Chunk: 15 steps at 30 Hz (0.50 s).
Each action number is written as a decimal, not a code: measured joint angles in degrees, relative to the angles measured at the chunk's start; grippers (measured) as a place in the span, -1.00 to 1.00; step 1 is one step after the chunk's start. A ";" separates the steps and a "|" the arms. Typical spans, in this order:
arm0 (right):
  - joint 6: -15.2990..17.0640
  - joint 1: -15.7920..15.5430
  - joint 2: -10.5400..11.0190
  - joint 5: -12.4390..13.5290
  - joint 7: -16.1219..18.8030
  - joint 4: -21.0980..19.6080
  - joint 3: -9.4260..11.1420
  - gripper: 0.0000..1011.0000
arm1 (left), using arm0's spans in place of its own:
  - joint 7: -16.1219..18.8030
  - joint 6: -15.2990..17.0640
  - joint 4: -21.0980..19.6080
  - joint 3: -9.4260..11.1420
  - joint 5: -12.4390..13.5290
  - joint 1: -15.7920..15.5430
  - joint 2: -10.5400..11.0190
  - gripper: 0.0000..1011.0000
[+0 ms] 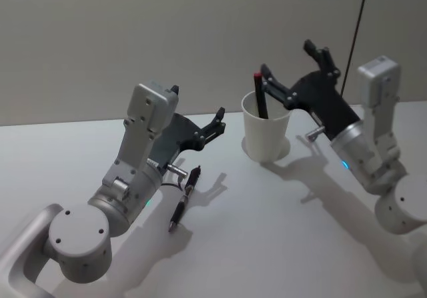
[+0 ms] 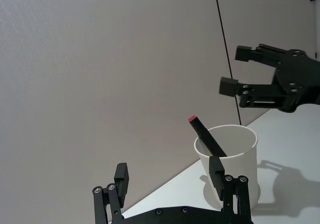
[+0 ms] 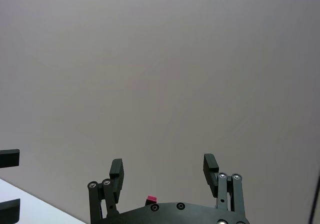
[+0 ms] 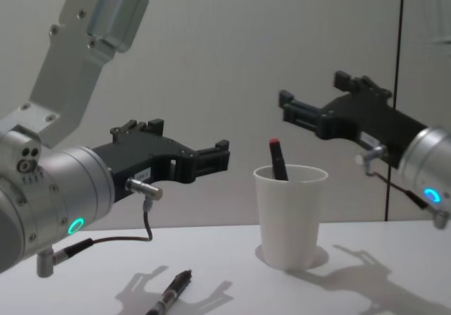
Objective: Place the pen into the pen holder.
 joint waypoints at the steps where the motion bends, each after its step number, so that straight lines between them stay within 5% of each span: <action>1: 0.43 -0.40 0.17 0.25 -0.27 -0.59 0.05 0.98 | 0.00 0.00 0.00 0.00 0.00 0.00 0.00 0.98; 9: 3.66 -5.42 2.10 2.06 -4.49 -7.43 0.64 0.98 | 0.00 0.00 0.00 0.00 0.00 0.00 0.00 0.98; 15: 3.95 -5.69 2.25 2.17 -4.61 -7.78 0.67 0.98 | 0.00 0.00 0.00 0.00 0.00 0.00 0.00 0.98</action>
